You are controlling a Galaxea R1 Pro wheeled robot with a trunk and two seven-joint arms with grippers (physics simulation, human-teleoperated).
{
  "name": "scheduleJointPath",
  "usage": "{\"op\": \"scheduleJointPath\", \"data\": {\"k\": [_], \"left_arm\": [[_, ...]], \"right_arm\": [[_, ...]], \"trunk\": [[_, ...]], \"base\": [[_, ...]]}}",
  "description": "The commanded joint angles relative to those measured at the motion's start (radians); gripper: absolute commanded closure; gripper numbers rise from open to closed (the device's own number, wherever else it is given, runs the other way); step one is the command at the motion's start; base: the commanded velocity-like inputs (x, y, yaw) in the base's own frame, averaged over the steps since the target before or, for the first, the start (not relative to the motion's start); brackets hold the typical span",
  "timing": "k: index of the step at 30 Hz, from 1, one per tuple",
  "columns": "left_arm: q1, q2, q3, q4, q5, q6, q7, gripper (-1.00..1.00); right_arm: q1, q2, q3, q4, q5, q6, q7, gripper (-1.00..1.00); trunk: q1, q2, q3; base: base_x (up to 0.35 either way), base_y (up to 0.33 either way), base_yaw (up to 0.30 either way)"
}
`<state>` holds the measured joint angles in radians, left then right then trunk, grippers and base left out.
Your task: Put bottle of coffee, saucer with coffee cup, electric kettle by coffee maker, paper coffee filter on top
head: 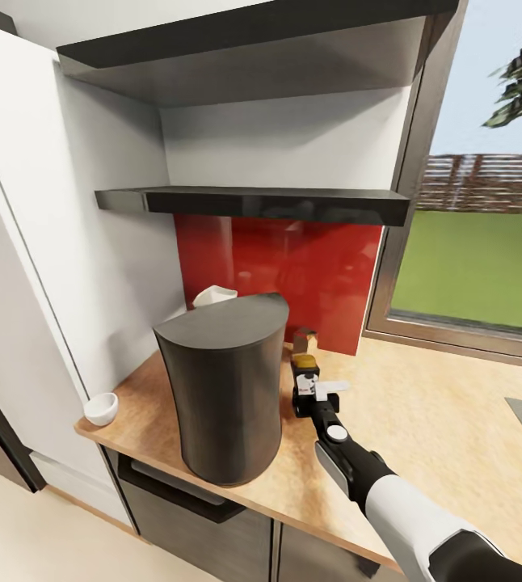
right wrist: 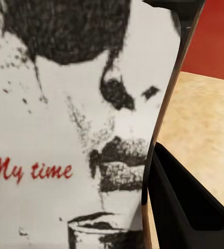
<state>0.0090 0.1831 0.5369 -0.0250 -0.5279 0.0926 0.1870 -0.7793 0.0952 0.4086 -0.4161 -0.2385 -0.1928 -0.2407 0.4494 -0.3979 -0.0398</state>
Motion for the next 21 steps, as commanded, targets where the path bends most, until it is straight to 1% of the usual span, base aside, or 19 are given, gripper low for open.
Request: {"op": "scheduleJointPath", "data": {"k": [1, 4, 10, 11, 21], "left_arm": [[0.000, -0.001, 0.008, -0.003, -0.010, 0.005, 0.000, -1.00], [0.000, -0.001, 0.008, -0.003, -0.010, 0.005, 0.000, -1.00], [0.000, -0.001, 0.008, -0.003, -0.010, 0.004, 0.000, -1.00], [0.000, -0.001, 0.008, -0.003, -0.010, 0.004, 0.000, -1.00], [0.000, -0.001, 0.008, -0.003, -0.010, 0.004, 0.000, -1.00]], "right_arm": [[-0.002, 0.000, 0.009, 0.001, -0.013, -0.005, -0.006, 1.00], [-0.002, 0.001, 0.009, 0.002, -0.013, -0.005, -0.006, 1.00], [-0.002, 0.000, 0.009, 0.002, -0.013, -0.005, -0.006, 1.00], [-0.002, 0.000, 0.009, 0.004, -0.013, -0.005, -0.006, -1.00], [-0.002, 0.000, 0.009, 0.020, -0.013, -0.006, -0.006, -1.00]], "trunk": [[0.001, -0.002, -0.002], [0.001, -0.002, -0.002], [0.001, -0.002, -0.002], [0.001, -0.002, -0.002], [0.001, -0.002, -0.002]], "base": [[0.000, 0.115, 0.000], [0.000, 0.096, 0.000], [0.000, 0.013, 0.000], [0.000, 0.001, 0.000], [0.000, 0.000, 0.000]]}}
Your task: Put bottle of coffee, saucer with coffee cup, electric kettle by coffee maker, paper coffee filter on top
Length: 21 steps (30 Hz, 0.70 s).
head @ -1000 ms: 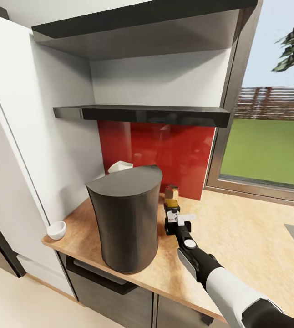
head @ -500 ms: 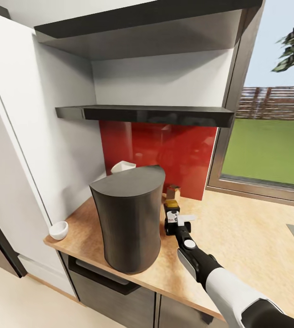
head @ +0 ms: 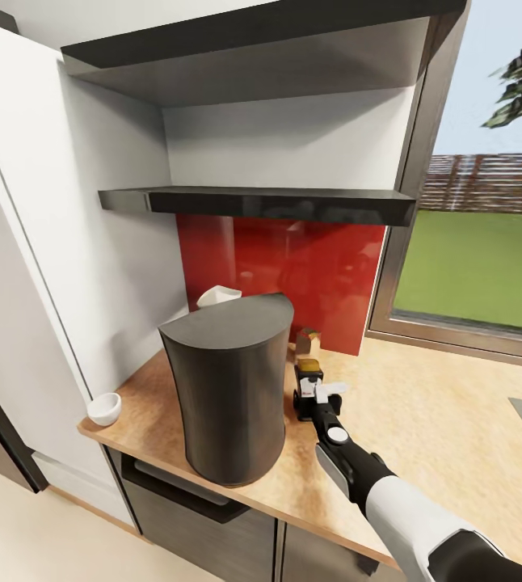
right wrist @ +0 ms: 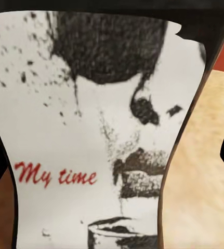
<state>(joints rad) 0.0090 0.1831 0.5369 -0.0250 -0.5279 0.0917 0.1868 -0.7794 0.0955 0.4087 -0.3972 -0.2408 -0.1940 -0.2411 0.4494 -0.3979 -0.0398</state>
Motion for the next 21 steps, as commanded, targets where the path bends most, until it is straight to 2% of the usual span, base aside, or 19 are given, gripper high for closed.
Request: {"op": "scheduleJointPath", "data": {"k": [1, 21], "left_arm": [[0.000, -0.001, 0.008, -0.003, -0.010, 0.005, 0.000, -1.00], [0.000, -0.001, 0.006, -0.003, -0.010, 0.005, 0.000, -1.00]], "right_arm": [[-0.001, 0.000, 0.009, 0.001, -0.010, -0.004, -0.006, -1.00], [-0.001, 0.000, 0.009, 0.001, -0.011, -0.005, -0.006, -1.00]], "trunk": [[0.001, -0.002, -0.002], [0.001, -0.002, -0.002]], "base": [[0.000, 0.000, 0.000], [-0.009, 0.000, 0.000]]}}
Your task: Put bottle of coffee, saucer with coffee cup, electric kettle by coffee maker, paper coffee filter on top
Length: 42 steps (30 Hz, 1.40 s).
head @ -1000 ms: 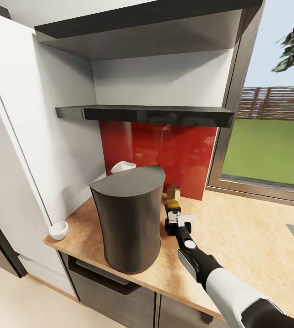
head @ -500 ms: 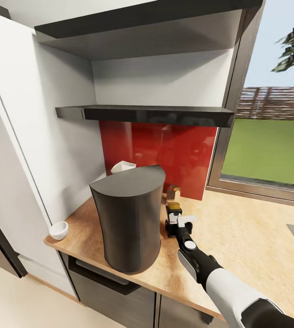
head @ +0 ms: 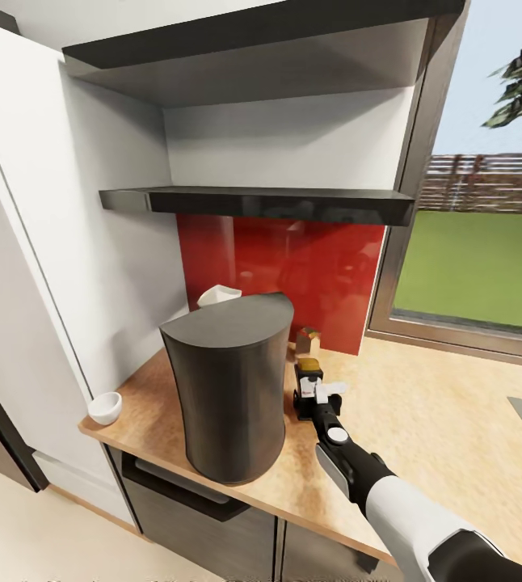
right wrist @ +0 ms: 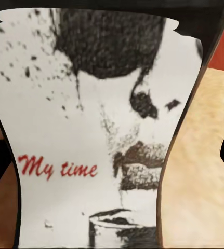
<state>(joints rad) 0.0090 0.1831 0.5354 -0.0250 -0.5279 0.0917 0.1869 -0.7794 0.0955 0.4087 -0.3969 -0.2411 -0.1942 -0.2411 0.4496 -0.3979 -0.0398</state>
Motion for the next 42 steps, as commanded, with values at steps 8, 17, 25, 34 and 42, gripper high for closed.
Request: {"op": "scheduleJointPath", "data": {"k": [8, 17, 25, 34, 42], "left_arm": [[0.000, -0.001, 0.008, -0.003, -0.010, 0.005, 0.000, -1.00], [0.000, -0.001, 0.008, -0.003, -0.010, 0.005, 0.000, -1.00], [0.000, -0.001, 0.008, -0.003, -0.010, 0.005, 0.001, -1.00], [0.000, -0.001, 0.009, -0.003, -0.010, 0.006, 0.002, -1.00], [0.000, -0.001, 0.009, -0.003, -0.009, 0.007, 0.002, -1.00]], "right_arm": [[-0.001, 0.000, 0.009, 0.001, -0.010, -0.004, -0.006, -1.00], [-0.001, 0.000, 0.009, 0.001, -0.010, -0.005, -0.006, -1.00], [-0.002, 0.000, 0.009, 0.001, -0.010, -0.004, -0.006, -1.00], [-0.001, 0.000, 0.009, 0.001, -0.010, -0.005, -0.006, -1.00], [-0.001, 0.000, 0.009, 0.001, -0.010, -0.005, -0.006, -1.00]], "trunk": [[0.000, -0.002, -0.002], [0.000, -0.002, -0.002], [0.000, -0.002, -0.002], [0.000, -0.002, -0.002], [0.000, -0.002, -0.002]], "base": [[-0.095, 0.000, 0.000], [-0.005, 0.000, 0.000], [-0.020, 0.000, 0.000], [-0.227, 0.000, 0.000], [-0.275, 0.000, 0.000]]}}
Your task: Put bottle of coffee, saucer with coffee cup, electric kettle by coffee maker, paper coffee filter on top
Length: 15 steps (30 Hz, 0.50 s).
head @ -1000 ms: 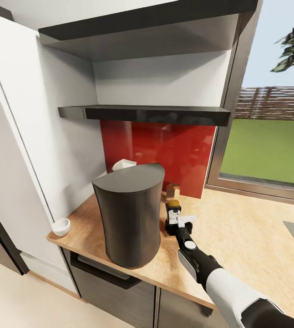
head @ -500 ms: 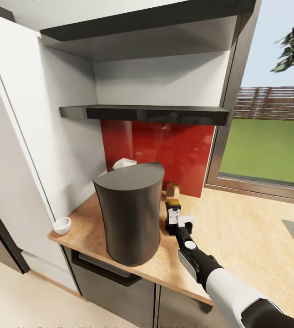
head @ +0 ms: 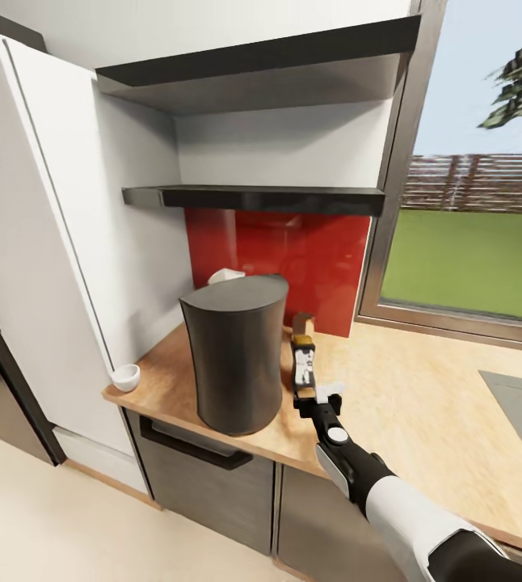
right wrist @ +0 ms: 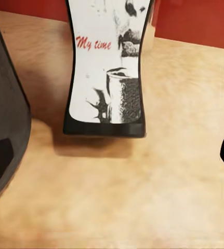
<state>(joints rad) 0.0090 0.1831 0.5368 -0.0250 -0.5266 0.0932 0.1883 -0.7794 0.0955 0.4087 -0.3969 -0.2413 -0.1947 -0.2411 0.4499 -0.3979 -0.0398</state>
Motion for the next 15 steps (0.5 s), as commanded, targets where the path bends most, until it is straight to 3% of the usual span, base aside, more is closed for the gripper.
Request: {"op": "scheduleJointPath", "data": {"k": [1, 8, 15], "left_arm": [[0.000, -0.001, 0.008, -0.003, -0.010, 0.005, 0.000, -1.00], [0.000, -0.001, 0.009, -0.003, -0.010, 0.004, 0.000, -1.00], [-0.006, -0.001, 0.011, -0.010, -0.006, -0.002, 0.000, -1.00]], "right_arm": [[-0.001, 0.000, 0.009, 0.001, -0.010, -0.004, -0.006, -1.00], [-0.001, 0.000, 0.009, 0.001, -0.010, -0.005, -0.006, -1.00], [-0.001, 0.001, 0.009, 0.001, -0.010, -0.005, -0.006, -1.00]], "trunk": [[0.000, -0.002, -0.002], [0.000, -0.002, -0.002], [0.000, -0.002, -0.002]], "base": [[-0.277, 0.000, 0.000], [-0.277, 0.060, 0.000], [-0.276, 0.193, 0.000]]}}
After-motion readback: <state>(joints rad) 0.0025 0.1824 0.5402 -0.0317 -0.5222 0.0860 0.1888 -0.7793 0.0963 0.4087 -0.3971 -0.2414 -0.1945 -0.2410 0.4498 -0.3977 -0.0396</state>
